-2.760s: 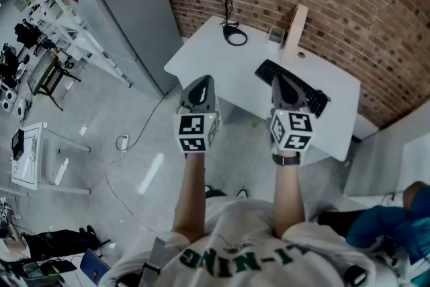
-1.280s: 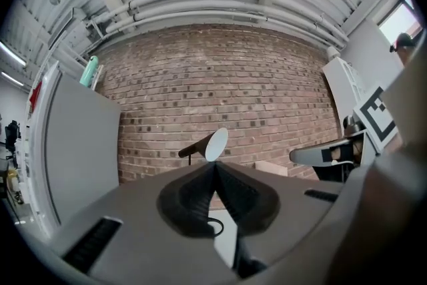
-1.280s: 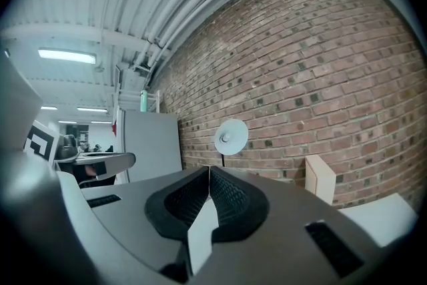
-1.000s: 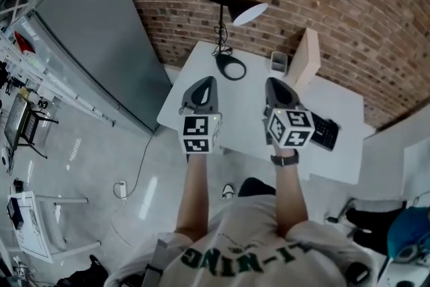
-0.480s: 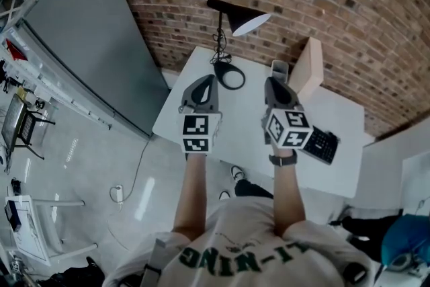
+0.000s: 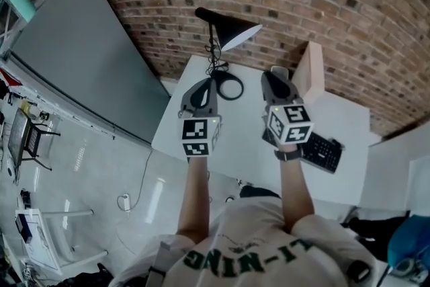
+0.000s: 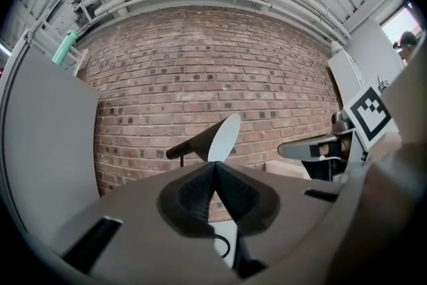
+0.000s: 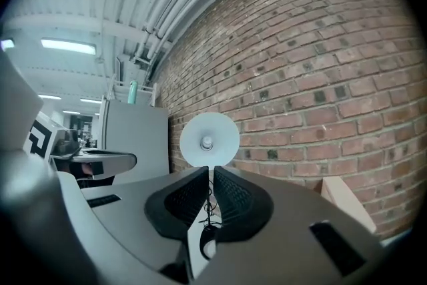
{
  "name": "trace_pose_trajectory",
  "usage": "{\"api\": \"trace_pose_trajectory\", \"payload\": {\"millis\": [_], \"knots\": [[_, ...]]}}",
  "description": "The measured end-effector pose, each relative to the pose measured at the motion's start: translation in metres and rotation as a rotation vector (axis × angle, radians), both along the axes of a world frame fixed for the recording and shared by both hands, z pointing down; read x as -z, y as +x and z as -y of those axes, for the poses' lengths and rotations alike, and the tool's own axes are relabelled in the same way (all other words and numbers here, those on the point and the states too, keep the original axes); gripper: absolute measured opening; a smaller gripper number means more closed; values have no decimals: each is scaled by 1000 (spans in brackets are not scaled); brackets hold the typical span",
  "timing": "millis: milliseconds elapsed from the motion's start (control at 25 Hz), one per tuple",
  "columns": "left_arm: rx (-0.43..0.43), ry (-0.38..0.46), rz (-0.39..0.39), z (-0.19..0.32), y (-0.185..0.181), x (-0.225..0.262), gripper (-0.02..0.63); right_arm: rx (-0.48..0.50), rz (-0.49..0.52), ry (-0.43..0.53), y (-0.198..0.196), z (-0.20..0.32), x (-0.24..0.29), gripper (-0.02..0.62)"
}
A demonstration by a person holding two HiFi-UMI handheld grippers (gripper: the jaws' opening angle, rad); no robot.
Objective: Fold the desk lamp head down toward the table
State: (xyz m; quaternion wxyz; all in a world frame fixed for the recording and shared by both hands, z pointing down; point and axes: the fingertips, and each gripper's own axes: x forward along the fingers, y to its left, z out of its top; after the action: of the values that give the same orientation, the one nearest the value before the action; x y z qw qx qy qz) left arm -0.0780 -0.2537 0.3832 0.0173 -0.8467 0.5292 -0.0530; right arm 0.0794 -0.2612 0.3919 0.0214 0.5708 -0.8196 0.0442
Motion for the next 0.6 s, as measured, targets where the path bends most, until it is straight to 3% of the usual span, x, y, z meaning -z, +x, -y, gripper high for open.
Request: {"api": "trace_pose_trajectory", "payload": {"millis": [600], "knots": [[2, -49, 14, 42, 10, -15, -8, 222, -262, 90, 3, 71, 29, 29]]}}
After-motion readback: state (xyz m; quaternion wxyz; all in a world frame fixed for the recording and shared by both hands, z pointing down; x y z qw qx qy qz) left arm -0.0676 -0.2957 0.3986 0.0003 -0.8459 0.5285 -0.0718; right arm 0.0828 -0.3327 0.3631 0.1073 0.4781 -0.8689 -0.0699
